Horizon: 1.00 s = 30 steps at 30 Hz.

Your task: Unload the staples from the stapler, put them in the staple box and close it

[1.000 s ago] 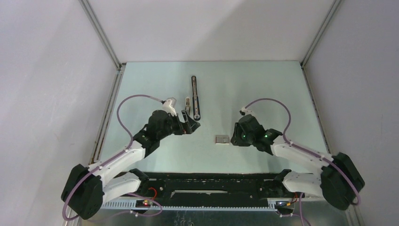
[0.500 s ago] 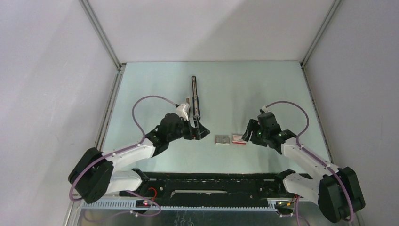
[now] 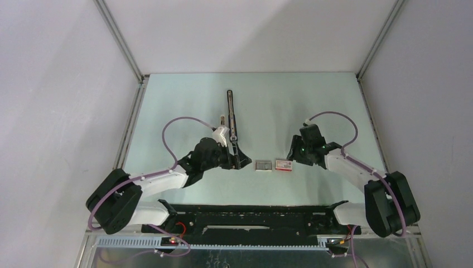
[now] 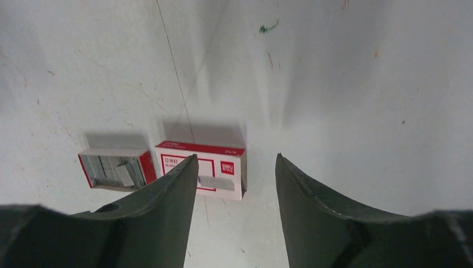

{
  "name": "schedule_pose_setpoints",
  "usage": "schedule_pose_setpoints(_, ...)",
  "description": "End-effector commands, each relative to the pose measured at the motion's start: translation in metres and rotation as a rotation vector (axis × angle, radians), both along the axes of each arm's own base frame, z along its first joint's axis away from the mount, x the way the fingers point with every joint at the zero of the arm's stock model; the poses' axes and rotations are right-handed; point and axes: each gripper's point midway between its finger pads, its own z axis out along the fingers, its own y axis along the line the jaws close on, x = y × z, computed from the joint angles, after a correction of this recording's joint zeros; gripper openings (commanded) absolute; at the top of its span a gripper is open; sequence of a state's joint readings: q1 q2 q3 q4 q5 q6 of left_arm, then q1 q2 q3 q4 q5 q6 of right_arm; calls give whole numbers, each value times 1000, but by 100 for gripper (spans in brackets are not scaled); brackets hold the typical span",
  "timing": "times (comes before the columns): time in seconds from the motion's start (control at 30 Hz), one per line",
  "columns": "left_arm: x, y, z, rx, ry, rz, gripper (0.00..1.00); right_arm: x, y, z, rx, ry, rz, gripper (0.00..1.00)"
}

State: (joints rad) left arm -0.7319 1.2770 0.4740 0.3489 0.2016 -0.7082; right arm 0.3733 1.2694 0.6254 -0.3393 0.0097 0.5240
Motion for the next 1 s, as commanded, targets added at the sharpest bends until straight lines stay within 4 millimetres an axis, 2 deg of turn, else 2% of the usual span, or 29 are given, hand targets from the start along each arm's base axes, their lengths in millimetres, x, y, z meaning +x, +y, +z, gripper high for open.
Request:
schedule_pose_setpoints(0.0, 0, 2, -2, -7, -11, 14, 84, 25, 1, 12, -77, -61, 19, 64)
schedule_pose_setpoints(0.17, 0, 2, -1, -6, -13, 13, 84, 35, 10, 7, -123, -56, 35, 64)
schedule_pose_setpoints(0.47, -1, 5, -4, 17, -15, 17, 84, 42, 23, -8, -232, -22, 80, 64)
schedule_pose_setpoints(0.67, -1, 7, -5, 20, -14, 20, 84, 40, 28, -14, -247, -5, 104, 63)
schedule_pose_setpoints(0.97, -1, 6, -5, 19, -14, 17, 84, 32, 34, -12, -240, 5, 138, 56)
